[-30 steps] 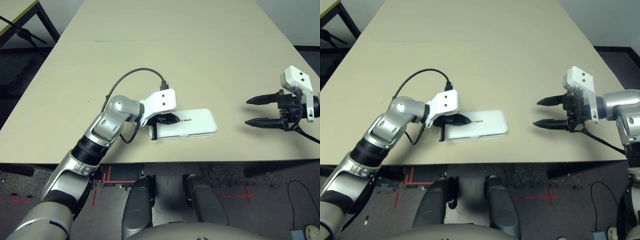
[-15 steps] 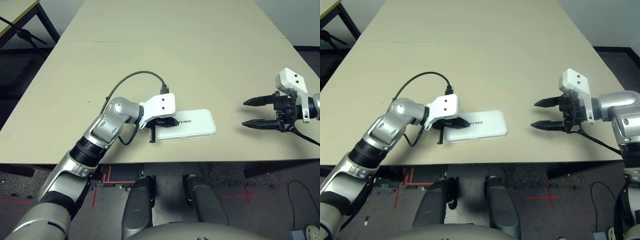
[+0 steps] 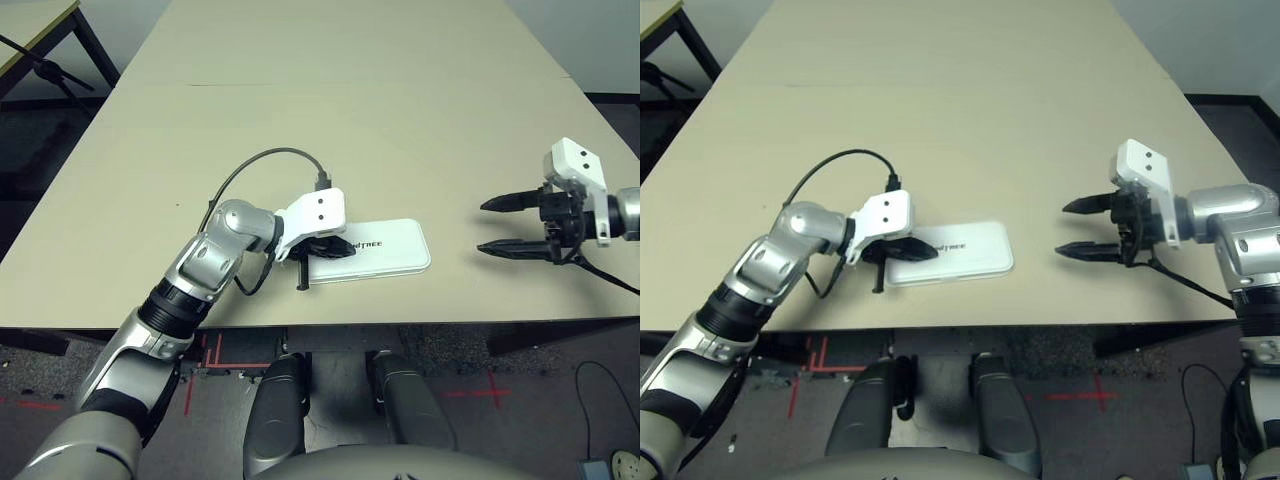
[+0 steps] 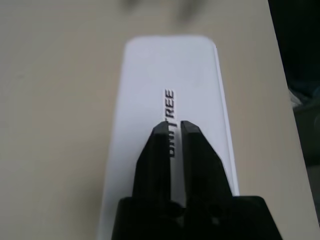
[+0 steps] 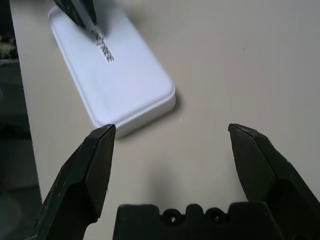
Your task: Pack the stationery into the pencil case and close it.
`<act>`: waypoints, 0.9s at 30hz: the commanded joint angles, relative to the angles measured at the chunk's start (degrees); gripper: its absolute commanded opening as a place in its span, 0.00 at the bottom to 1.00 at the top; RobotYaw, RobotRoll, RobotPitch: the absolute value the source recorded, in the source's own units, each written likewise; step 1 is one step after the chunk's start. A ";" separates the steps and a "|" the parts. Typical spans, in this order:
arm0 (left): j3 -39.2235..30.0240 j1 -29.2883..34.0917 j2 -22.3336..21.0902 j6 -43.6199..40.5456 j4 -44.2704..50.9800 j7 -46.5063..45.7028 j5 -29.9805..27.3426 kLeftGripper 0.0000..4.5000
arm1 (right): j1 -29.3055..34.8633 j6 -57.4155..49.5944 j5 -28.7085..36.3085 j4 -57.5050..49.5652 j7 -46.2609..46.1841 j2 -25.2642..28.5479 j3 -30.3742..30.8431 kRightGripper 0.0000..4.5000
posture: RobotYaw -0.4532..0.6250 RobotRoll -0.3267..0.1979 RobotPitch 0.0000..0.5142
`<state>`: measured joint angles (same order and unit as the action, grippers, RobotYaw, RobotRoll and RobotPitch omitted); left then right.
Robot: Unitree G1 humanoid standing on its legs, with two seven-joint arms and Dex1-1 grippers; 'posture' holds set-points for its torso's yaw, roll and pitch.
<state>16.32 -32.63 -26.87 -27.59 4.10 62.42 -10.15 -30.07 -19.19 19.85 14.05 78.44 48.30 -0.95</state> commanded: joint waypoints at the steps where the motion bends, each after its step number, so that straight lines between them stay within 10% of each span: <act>1: -6.39 0.89 1.81 -0.68 1.88 -4.07 -4.53 0.39 | -0.95 1.10 2.35 0.12 -3.45 -2.78 -3.35 1.00 | 0.42 0.62 0.35; 8: -19.15 0.45 4.47 1.75 -0.34 -15.61 -8.30 0.99 | -4.22 7.72 0.76 6.25 -15.33 -9.54 -7.29 1.00 | 0.43 0.62 0.35; 27: -40.92 -4.07 0.20 22.44 -31.47 -38.30 -7.55 0.99 | -16.52 31.20 -10.45 38.79 -58.86 -14.72 -14.45 1.00 | 0.45 0.62 0.36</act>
<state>-23.62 -37.25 -25.82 -7.85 -24.17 24.84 -18.09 -45.94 10.09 10.22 50.41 21.68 33.21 -14.31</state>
